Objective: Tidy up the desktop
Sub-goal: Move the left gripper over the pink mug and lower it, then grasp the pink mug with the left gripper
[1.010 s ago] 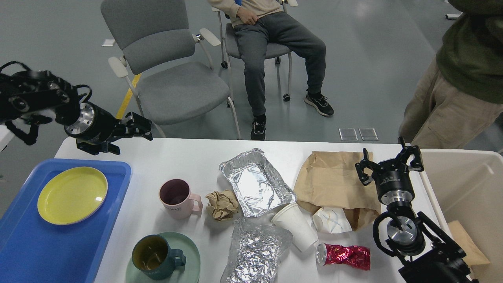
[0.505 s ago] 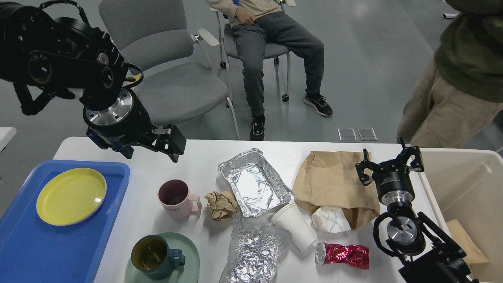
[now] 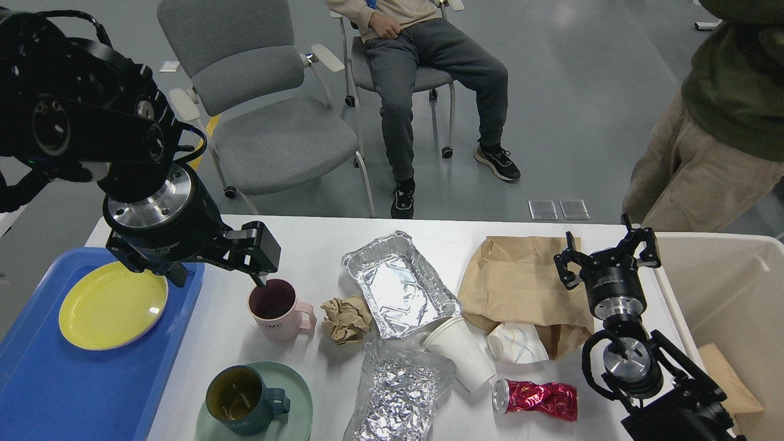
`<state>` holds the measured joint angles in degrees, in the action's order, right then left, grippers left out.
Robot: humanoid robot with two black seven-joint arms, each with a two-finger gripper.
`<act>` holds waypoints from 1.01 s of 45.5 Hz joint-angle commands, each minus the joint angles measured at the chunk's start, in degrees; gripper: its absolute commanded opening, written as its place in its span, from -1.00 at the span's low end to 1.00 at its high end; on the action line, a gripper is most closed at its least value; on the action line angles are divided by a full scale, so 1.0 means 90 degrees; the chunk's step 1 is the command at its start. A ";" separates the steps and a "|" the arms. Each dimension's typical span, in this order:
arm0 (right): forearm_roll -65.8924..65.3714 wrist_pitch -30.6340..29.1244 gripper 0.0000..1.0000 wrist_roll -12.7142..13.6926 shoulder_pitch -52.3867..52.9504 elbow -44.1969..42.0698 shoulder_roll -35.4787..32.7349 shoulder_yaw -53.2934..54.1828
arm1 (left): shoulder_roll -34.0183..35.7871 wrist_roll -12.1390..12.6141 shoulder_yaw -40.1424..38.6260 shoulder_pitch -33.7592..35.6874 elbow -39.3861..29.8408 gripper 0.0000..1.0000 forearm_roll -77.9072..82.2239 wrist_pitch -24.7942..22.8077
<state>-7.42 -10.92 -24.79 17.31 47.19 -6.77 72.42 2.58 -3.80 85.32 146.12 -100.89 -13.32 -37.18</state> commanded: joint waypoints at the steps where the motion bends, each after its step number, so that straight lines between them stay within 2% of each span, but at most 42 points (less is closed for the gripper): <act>1: 0.0005 -0.0008 1.00 0.0000 0.0001 0.0001 0.0000 0.0000 | 0.0015 0.0041 0.0042 -0.0190 0.0018 0.94 0.0015 0.0000; 6: -0.0005 0.0002 1.00 0.0000 0.0001 0.0001 0.0000 0.0000 | 0.0074 -0.0027 0.0217 -0.0503 0.0067 0.94 0.0015 0.0068; 11: 0.0005 0.0002 1.00 0.0000 -0.0009 0.0001 0.0000 0.0000 | 0.0084 0.0002 0.0198 -0.1029 0.0476 0.93 0.0015 0.0195; 22: -0.0005 -0.0008 1.00 0.0000 0.0001 0.0011 0.0000 0.0000 | 0.0201 0.0070 0.0101 -0.2513 0.1033 0.93 0.0015 0.1308; 37: 0.0005 0.0002 1.00 0.0000 0.0001 0.0011 0.0000 0.0000 | 0.0123 0.0070 0.0032 -0.4721 0.3308 0.87 -0.0394 0.1641; 46: 0.0004 -0.0008 1.00 0.0000 0.0000 0.0011 0.0000 0.0000 | 0.0133 0.0070 -0.0056 -0.5571 0.4129 0.84 -0.0580 0.1719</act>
<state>-7.40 -10.96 -24.79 17.31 47.29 -6.77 72.42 3.73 -3.18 85.49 100.31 -67.47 -18.14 -22.15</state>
